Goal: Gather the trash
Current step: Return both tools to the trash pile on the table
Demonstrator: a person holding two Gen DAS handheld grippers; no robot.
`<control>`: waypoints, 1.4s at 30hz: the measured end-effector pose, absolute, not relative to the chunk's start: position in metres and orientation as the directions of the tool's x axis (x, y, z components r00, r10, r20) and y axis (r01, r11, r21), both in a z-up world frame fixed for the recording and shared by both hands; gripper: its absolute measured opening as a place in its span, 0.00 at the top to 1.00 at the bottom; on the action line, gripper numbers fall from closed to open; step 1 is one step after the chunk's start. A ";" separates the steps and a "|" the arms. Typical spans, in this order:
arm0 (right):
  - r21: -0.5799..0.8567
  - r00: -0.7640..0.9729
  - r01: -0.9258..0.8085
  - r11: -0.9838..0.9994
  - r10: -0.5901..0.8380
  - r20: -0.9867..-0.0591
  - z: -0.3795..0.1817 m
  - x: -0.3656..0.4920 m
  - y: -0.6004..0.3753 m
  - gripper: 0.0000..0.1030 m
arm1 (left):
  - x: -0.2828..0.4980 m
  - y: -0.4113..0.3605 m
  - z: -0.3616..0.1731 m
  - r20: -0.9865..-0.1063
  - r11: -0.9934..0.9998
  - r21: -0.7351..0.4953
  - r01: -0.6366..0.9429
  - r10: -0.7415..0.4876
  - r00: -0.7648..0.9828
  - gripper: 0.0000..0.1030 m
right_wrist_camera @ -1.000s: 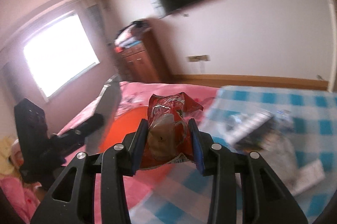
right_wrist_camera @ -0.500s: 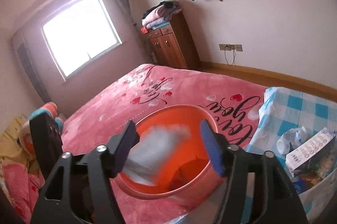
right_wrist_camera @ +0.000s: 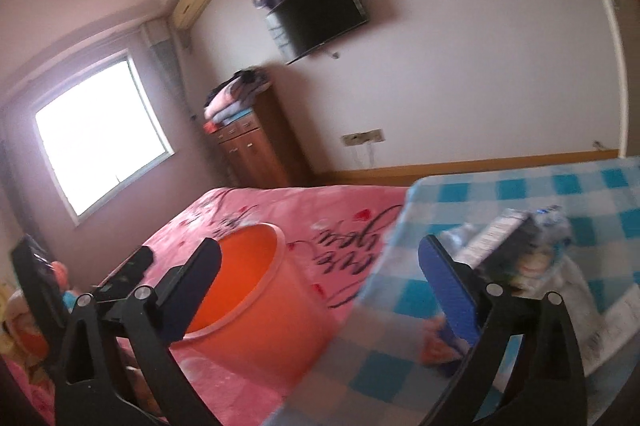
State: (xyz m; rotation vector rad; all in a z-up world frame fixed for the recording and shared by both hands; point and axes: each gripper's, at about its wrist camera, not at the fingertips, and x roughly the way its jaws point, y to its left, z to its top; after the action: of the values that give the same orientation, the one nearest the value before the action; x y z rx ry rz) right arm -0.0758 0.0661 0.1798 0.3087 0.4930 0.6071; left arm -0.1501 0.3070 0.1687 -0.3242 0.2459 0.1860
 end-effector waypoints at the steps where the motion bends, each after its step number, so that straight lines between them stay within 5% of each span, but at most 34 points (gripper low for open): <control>1: 0.412 0.727 -0.450 0.792 0.593 -0.346 0.174 -0.078 0.057 0.05 | -0.150 0.297 0.168 -0.267 0.940 -0.273 -0.207 0.132 0.955 0.06; 7: 0.370 0.777 -0.399 0.839 0.524 -0.349 0.148 -0.091 0.018 0.05 | -0.141 0.246 0.158 -0.360 0.977 -0.154 -0.148 0.085 0.929 0.06; 18: 0.390 0.827 -0.328 0.860 0.461 -0.321 0.123 -0.101 -0.049 0.05 | -0.125 0.197 0.128 -0.464 0.979 -0.170 -0.114 0.022 0.886 0.06; 31: 0.418 0.813 -0.217 0.882 0.400 -0.423 0.093 -0.085 -0.114 0.05 | -0.100 0.130 0.110 -0.553 0.999 -0.029 -0.017 -0.001 0.833 0.06; 42: 0.539 0.796 -0.016 0.842 0.338 -0.503 0.076 -0.064 -0.190 0.05 | -0.077 0.055 0.093 -0.642 0.973 0.092 0.211 -0.104 0.760 0.06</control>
State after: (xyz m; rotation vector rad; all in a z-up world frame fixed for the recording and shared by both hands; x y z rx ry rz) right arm -0.0644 -0.1903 0.0755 0.5441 0.6280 0.2004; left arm -0.0775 0.0555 0.0925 0.1629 0.6872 -0.1727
